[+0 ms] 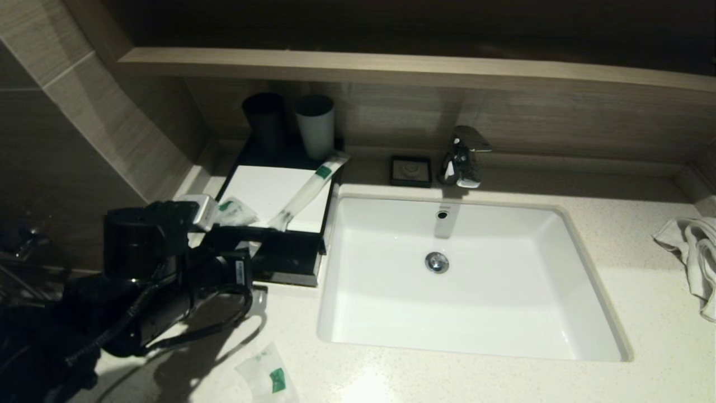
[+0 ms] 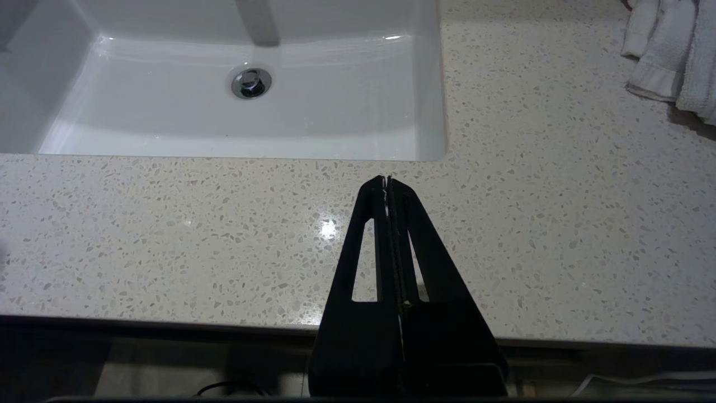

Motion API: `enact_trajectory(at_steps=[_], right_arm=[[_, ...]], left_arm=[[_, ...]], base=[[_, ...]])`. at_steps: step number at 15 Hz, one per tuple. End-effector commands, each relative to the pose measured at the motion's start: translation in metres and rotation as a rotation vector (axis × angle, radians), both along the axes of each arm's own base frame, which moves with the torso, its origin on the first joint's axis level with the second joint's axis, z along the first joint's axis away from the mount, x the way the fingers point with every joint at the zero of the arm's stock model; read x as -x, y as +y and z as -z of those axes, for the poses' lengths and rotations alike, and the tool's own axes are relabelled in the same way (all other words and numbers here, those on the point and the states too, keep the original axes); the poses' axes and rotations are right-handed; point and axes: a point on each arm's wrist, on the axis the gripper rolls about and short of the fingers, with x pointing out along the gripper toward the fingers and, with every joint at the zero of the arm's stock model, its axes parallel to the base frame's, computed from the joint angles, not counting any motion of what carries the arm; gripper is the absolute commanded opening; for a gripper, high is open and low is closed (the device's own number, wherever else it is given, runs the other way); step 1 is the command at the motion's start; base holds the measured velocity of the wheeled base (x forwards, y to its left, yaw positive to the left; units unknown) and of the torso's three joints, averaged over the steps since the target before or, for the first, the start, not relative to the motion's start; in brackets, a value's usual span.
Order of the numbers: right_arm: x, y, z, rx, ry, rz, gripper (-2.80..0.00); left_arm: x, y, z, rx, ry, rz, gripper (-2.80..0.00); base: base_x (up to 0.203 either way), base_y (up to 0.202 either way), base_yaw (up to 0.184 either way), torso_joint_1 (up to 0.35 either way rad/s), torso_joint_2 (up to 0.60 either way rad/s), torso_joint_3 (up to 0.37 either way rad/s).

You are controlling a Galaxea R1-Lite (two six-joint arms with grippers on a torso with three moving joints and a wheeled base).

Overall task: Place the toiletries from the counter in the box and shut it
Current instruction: Open the drawer

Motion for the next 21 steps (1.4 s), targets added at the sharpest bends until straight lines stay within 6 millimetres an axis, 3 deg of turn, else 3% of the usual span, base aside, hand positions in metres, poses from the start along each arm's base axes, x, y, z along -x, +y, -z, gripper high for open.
enact_trajectory(at_steps=[1, 4, 7, 21], right_arm=[[0.000, 0.000, 0.000, 0.000, 0.000, 0.000, -2.80], [0.000, 0.000, 0.000, 0.000, 0.000, 0.000, -2.80], [0.000, 0.000, 0.000, 0.000, 0.000, 0.000, -2.80], [0.000, 0.000, 0.000, 0.000, 0.000, 0.000, -2.80]], left_arm=[[-0.010, -0.004, -0.018, 0.002, -0.004, -0.002, -2.80], [-0.019, -0.008, -0.036, -0.030, 0.068, -0.002, -2.80], [-0.021, -0.009, -0.035, -0.070, 0.160, -0.001, -2.80], [-0.020, -0.009, -0.020, -0.109, 0.248, 0.004, -2.80]], base=[[0.000, 0.000, 0.000, 0.000, 0.00, 0.000], [0.000, 0.000, 0.000, 0.000, 0.00, 0.000], [0.000, 0.000, 0.000, 0.000, 0.00, 0.000], [0.000, 0.000, 0.000, 0.000, 0.00, 0.000]])
